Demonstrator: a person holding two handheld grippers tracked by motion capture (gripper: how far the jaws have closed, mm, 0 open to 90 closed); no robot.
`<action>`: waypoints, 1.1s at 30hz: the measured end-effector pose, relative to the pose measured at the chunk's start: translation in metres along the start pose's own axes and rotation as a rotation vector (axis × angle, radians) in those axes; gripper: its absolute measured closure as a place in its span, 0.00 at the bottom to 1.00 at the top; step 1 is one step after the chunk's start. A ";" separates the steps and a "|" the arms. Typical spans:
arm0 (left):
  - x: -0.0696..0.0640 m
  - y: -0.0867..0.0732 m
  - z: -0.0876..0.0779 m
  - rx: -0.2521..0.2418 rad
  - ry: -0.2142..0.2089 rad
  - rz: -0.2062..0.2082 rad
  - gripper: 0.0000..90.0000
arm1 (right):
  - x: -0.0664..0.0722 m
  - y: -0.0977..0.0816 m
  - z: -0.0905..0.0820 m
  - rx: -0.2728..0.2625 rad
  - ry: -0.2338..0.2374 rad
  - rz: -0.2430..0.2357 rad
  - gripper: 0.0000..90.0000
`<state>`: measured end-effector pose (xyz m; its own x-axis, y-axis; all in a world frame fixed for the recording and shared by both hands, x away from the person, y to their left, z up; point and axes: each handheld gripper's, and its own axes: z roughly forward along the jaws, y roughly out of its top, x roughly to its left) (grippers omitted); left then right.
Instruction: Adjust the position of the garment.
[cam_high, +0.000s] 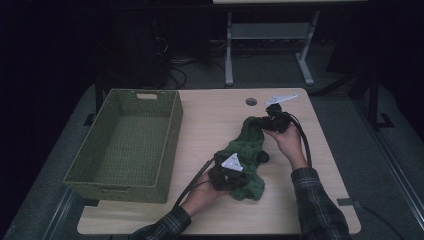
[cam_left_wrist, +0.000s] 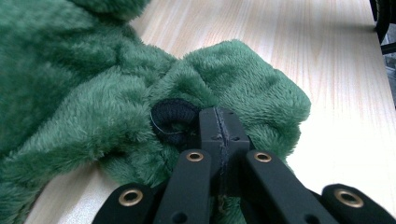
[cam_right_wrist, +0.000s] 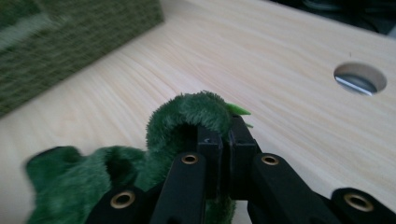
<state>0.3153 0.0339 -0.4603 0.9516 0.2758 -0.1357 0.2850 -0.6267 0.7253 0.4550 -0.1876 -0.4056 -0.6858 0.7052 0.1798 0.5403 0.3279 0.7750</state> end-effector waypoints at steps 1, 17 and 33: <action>-0.001 0.000 0.001 -0.007 0.000 -0.007 1.00 | 0.002 0.001 -0.004 -0.010 0.003 -0.007 0.96; -0.002 -0.001 -0.001 -0.005 0.022 0.017 1.00 | 0.058 -0.008 -0.066 -0.146 0.055 -0.137 0.97; 0.004 0.029 -0.066 -0.176 0.165 -0.016 0.69 | 0.083 -0.023 -0.080 -0.189 0.084 -0.167 0.97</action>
<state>0.3200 0.0655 -0.3953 0.9116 0.4085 -0.0464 0.2614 -0.4888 0.8323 0.3463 -0.1867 -0.3599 -0.7999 0.5944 0.0834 0.3210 0.3063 0.8962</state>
